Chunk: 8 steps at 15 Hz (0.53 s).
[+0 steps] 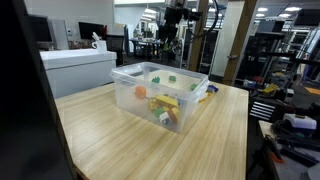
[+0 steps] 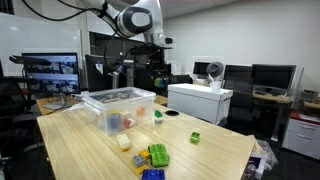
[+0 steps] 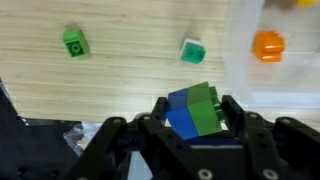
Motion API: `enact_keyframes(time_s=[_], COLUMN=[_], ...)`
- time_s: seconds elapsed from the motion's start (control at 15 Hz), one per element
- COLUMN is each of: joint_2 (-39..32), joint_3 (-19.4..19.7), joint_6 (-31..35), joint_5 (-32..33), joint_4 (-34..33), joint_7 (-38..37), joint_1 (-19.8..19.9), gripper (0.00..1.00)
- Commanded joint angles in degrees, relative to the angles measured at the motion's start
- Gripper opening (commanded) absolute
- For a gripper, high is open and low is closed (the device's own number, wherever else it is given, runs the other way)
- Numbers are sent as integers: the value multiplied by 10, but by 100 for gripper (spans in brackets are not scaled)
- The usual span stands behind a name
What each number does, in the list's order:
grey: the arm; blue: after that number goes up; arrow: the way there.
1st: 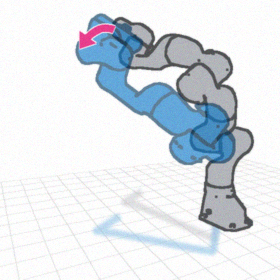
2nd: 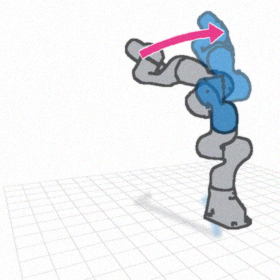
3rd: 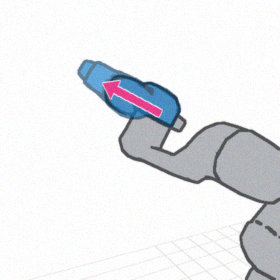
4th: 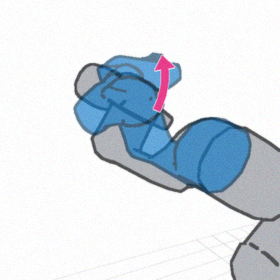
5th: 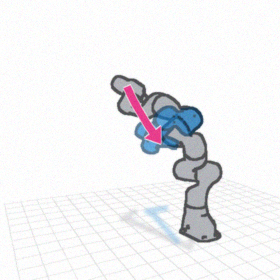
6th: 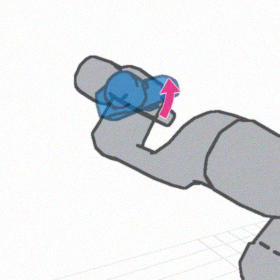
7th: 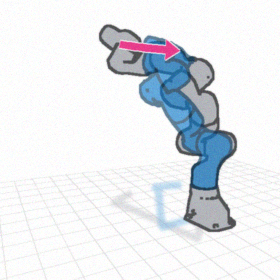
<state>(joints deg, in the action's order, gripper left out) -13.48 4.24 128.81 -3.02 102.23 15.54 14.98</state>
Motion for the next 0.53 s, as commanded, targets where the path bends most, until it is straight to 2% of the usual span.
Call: enact_keyframes(time_s=[0.0, 0.2, 0.27, 0.33, 0.47], joint_2=[112, 161, 164, 168, 170], joint_3=[-10, -6, -2, 0, 4], joint_6=[-36, -60, -67, -69, -67], joint_5=[-35, -30, -27, -25, -24], joint_4=[126, 183, 188, 193, 201], joint_7=[35, 23, 18, 16, 13], joint_1=[-28, -61, -65, -69, -72], gripper=[33, 33, 83, 85, 97])
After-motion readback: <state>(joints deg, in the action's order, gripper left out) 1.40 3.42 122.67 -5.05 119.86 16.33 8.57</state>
